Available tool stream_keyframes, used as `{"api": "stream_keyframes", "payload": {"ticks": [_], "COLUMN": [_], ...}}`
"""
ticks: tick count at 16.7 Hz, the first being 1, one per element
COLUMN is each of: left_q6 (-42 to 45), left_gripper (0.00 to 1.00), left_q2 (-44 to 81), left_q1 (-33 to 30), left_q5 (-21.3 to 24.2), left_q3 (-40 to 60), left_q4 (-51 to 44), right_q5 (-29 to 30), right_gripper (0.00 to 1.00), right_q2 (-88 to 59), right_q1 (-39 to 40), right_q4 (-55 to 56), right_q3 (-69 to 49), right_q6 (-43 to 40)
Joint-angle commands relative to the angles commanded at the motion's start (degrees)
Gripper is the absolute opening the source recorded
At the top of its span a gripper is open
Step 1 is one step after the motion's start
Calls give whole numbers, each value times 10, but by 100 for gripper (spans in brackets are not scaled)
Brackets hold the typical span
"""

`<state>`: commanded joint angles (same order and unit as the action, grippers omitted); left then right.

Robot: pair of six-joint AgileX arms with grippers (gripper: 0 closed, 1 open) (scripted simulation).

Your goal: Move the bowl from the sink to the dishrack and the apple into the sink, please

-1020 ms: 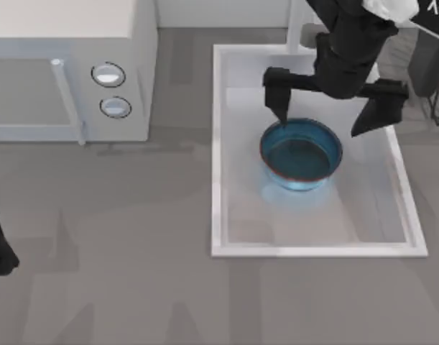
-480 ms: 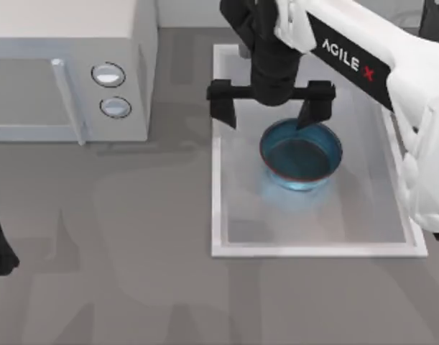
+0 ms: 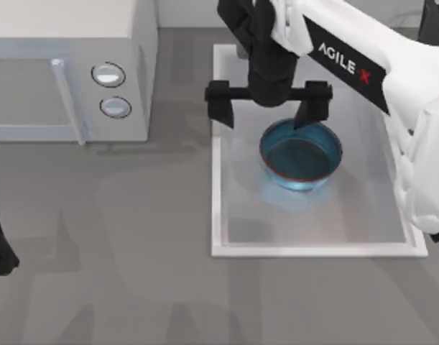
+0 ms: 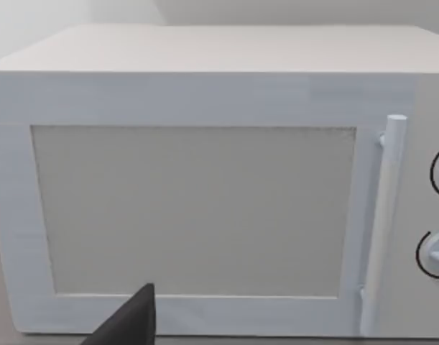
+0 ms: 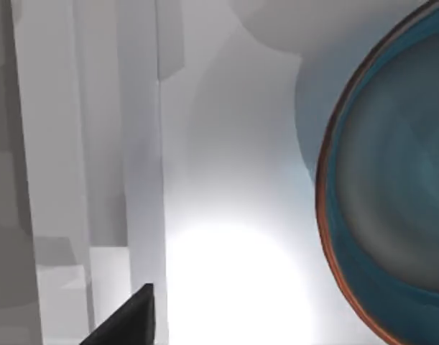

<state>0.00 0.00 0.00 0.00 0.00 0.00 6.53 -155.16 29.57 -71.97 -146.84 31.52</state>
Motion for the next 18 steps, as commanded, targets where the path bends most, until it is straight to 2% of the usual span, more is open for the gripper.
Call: {"api": "stream_keyframes", "payload": {"ticks": [7,12,18], "left_q6": [0,0,0], "left_gripper": [100,100,100], "left_q2": [0,0,0], "left_q1": [0,0,0], "left_q5": [0,0,0], "left_q3": [0,0,0], "left_q4": [0,0,0], "right_q5": [0,0,0], "right_gripper": [100,100,55], "right_q2": [-89,-96,-96], "right_q1": [-7,-8,-8], "right_q4": [104,113,113], "right_q3": [14,15,15], "right_q6": [-8,-9,-9]}}
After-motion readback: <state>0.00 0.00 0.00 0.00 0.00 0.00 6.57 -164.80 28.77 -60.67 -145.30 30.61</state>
